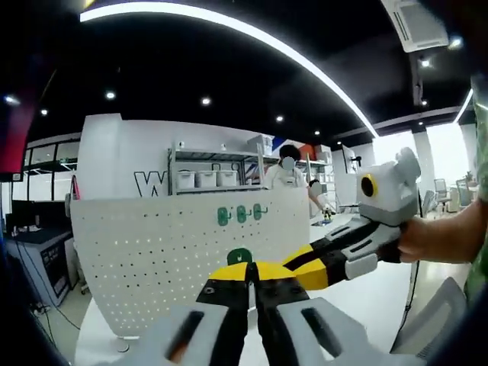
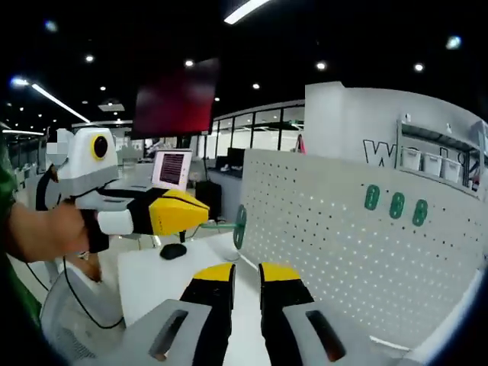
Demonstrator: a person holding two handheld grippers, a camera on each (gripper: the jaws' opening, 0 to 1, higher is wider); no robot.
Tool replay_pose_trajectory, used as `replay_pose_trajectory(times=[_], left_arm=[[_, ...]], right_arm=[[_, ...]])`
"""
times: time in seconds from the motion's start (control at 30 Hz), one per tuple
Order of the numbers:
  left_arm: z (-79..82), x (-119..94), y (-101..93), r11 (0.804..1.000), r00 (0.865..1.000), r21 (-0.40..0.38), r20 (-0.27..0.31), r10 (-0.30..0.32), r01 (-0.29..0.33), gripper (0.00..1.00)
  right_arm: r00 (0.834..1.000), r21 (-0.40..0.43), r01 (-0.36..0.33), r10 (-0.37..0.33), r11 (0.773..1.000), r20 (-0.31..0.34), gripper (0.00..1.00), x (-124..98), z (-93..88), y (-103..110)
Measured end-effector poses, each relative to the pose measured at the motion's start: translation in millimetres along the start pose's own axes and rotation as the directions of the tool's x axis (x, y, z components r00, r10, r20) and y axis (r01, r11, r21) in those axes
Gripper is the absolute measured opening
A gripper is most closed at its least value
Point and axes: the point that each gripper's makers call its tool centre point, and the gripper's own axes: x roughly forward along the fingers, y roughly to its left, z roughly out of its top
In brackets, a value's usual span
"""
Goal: Insert the hook assembly into the mounting plate slot until the hook locks in place.
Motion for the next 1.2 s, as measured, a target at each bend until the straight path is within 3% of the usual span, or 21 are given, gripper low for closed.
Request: replay_pose_trajectory(times=[0.43, 1.1, 1.2], left_arm=[[3.1, -3, -5.2, 1.0, 1.0, -0.011, 0.007, -0.008, 0.008, 0.01], [7.4, -6, -11.7, 0.999, 0.999, -0.018, 0.012, -0.032, 0.032, 0.02], [7.8, -7, -7.5, 1.0, 1.0, 0.006, 0.016, -0.01, 0.01, 0.03]], right_arm=[[0.999, 0.008, -0.037, 0.037, 0.999, 0.03, 0.09, 11, 10.5, 3], [0.995, 0.078, -0.09, 0.085, 0.993, 0.059, 0.01, 8, 13.2, 9], [0.994, 0.099, -0.092, 0.085, 0.991, 0.069, 0.0, 6, 15.3, 8]])
